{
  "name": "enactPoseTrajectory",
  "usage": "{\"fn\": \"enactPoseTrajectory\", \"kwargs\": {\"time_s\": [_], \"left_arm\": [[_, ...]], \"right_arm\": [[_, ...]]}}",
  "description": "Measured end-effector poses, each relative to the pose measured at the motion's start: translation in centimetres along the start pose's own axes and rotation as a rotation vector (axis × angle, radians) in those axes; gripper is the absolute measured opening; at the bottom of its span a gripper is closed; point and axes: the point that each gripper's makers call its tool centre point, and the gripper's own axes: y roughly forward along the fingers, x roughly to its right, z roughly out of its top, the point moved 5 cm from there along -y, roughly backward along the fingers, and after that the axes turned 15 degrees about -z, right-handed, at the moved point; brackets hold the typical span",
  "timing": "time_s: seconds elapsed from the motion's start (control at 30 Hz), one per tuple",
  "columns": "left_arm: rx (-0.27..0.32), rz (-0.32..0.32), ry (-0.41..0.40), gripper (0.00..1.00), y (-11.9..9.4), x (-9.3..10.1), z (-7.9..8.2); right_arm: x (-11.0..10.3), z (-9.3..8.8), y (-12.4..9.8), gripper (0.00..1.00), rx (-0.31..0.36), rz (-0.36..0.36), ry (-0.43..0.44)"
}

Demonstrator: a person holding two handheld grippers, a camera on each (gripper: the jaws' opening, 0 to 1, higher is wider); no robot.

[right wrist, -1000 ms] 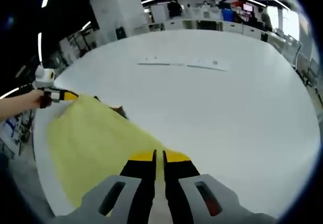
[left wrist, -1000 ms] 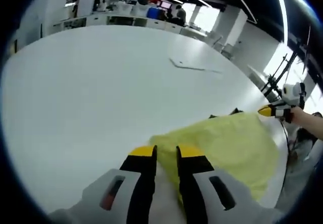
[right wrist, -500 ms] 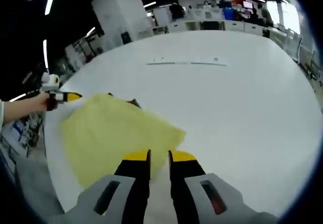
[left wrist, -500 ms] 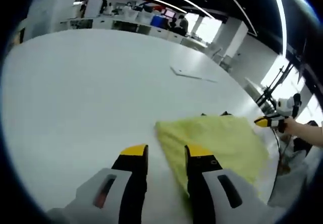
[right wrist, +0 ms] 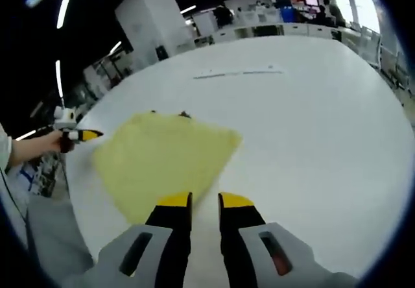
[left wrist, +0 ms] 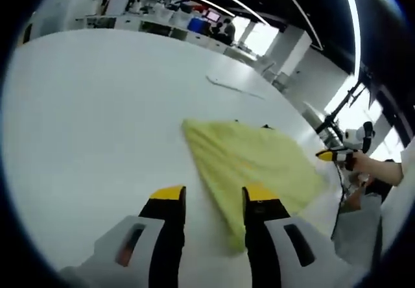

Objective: Fold the garment on the visible template until the final outline fits inside the template.

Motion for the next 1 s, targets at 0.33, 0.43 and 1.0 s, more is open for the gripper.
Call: {"fn": "enactPoseTrajectory", "kwargs": {"time_s": [0.33,0.43,1.0], "left_arm": [[-0.022,0.011,0.005,0.45,-2.9,3.5,-1.4],[-0.043,0.01,0.018,0.47,-3.8,4.4,-2.1],[-0.037,0.007,0.005,0.64,-7.7,9.9,-4.6]], "right_arm": [[-1.2,-1.1,-3.6,0.27,0.013,0.042,0.019],[-1.2,-1.6,-4.6,0.3,0.008,0.048,0.013],[-2.3,-3.9,-9.9,0.5,0.0,0.068,-0.005]]}}
